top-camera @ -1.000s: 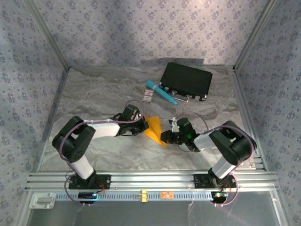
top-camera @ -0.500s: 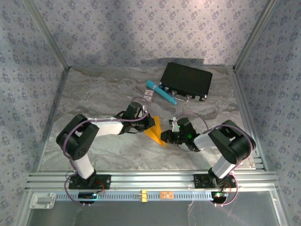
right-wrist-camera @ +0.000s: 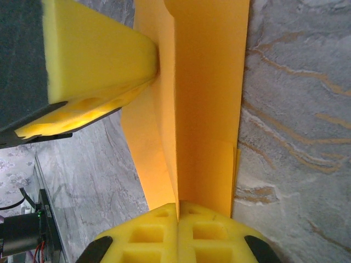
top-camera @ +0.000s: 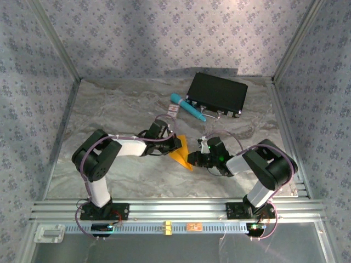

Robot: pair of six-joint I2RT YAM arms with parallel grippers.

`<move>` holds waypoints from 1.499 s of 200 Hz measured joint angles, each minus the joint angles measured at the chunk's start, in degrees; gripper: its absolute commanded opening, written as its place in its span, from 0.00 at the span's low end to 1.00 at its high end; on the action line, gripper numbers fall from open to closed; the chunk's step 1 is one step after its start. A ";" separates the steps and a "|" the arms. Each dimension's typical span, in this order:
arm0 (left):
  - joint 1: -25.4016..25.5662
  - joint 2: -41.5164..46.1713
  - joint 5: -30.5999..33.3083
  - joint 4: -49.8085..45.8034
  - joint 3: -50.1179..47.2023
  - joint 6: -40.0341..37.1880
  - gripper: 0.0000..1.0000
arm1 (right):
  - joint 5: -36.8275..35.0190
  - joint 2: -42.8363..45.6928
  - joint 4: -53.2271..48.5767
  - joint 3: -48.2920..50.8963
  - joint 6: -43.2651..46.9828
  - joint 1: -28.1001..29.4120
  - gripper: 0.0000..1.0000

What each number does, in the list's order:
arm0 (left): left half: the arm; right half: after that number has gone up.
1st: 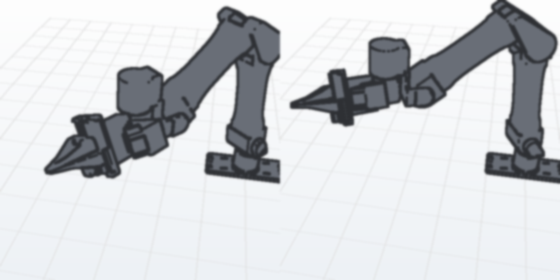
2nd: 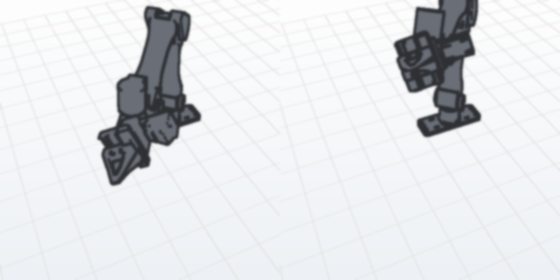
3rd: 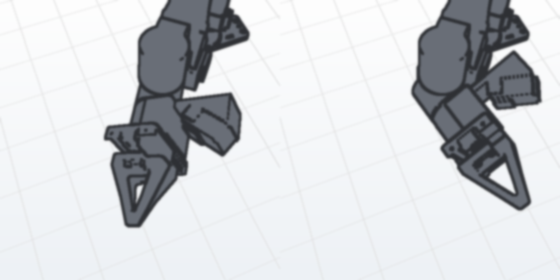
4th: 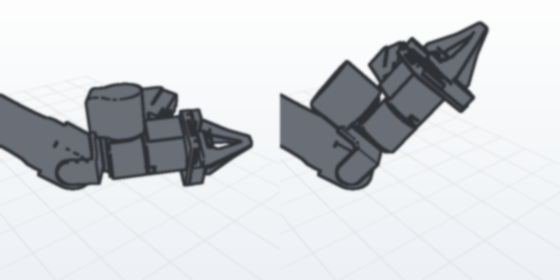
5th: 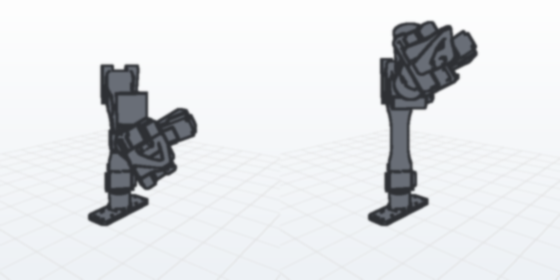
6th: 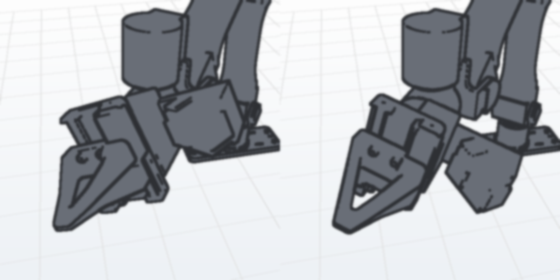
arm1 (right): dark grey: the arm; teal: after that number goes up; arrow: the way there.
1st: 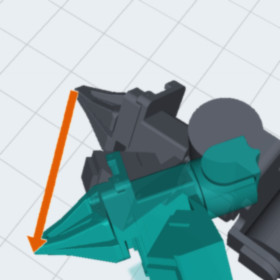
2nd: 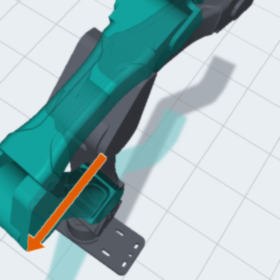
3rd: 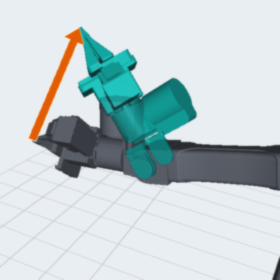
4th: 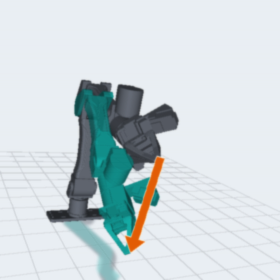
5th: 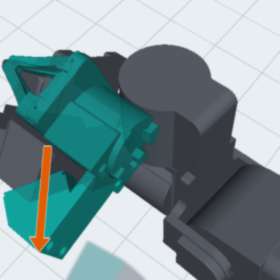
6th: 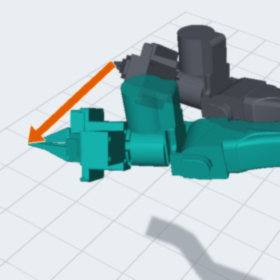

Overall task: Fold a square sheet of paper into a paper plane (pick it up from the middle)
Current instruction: Fourth fold the wing at the center of the table.

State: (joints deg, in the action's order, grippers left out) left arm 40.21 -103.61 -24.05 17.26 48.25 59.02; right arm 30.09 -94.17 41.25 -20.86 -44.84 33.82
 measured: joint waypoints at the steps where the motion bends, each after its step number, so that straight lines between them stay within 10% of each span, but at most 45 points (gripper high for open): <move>1: 0.00 -0.02 0.00 0.02 0.02 0.02 0.05 | 0.00 0.00 0.00 0.00 0.00 0.00 0.00; 300: 0.13 -5.03 0.94 -1.64 3.98 -0.07 0.04 | 2.25 -0.50 -2.78 -1.46 -0.85 -0.98 0.01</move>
State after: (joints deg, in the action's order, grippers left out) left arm 40.34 -108.64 -23.11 15.62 52.23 58.96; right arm 32.34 -94.67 38.48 -22.33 -45.69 32.84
